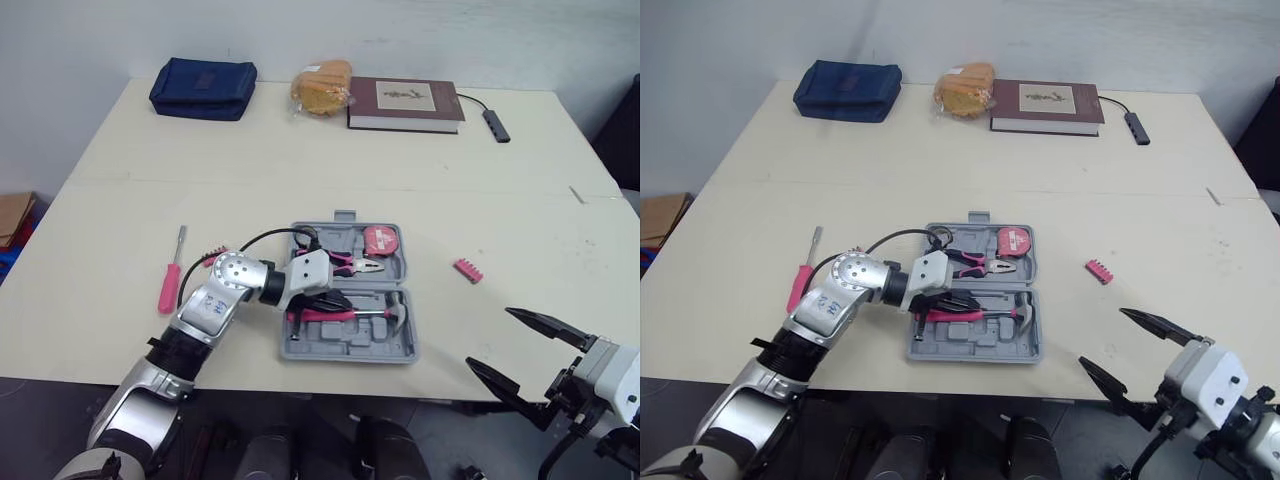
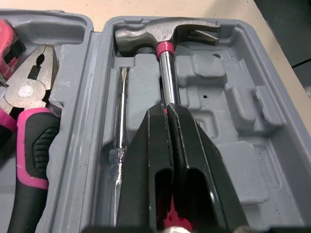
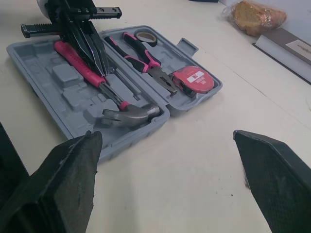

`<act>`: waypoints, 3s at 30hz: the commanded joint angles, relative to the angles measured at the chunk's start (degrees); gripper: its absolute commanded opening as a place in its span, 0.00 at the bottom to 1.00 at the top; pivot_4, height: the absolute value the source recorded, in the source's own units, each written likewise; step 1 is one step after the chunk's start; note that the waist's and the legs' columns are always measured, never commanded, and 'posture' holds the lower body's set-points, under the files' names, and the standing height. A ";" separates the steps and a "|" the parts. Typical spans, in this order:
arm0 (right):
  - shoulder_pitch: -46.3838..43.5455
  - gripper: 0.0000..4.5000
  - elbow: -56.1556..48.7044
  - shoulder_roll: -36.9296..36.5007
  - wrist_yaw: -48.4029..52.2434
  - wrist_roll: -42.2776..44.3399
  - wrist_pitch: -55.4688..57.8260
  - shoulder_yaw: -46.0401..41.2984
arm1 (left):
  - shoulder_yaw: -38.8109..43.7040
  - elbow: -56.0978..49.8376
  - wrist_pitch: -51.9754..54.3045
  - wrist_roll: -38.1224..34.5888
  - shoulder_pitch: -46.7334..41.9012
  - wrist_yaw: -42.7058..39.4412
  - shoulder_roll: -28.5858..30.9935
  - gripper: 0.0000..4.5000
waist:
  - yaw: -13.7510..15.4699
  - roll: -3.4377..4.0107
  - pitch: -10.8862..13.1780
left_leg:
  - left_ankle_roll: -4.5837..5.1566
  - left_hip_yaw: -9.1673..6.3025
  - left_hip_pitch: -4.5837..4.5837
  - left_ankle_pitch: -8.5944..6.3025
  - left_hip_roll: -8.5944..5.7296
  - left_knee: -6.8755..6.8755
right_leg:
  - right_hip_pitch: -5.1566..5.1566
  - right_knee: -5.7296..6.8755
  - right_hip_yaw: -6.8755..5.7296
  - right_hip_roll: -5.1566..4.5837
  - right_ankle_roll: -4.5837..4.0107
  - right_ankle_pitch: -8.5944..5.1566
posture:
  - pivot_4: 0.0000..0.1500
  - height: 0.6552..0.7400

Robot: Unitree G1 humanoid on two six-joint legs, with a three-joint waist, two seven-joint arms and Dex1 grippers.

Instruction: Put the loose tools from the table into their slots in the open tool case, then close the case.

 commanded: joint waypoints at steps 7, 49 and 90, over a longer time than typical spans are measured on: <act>-0.83 1.00 0.34 0.26 0.27 -0.04 -1.41 0.06 | -2.30 0.73 -2.19 3.94 1.85 0.40 0.50 0.01 | 0.00 0.01 -0.01 | 0.00 0.01 0.01 0.00 -0.01 0.00 | 0.01 0.01 -0.02 -0.01 0.00 0.00 | 1.00 1.00; 3.25 1.00 33.93 1.75 8.20 -0.87 -32.15 -16.77 | 39.11 17.60 -24.70 -13.99 16.72 -0.14 18.07 0.99 | -1.03 0.87 -0.97 | -0.08 0.12 0.98 -0.89 0.51 -0.26 | 0.86 -0.90 -0.09 -0.11 -0.28 -0.18 | 1.00 1.00; -12.76 1.00 20.19 -1.10 8.68 2.42 -26.07 10.55 | 28.46 30.22 -10.52 -7.94 4.33 -2.00 25.84 0.99 | -1.60 0.78 -0.29 | -0.15 1.03 0.73 -0.81 0.47 -0.25 | 0.00 -0.06 -0.10 0.27 -0.26 -0.18 | 1.00 1.00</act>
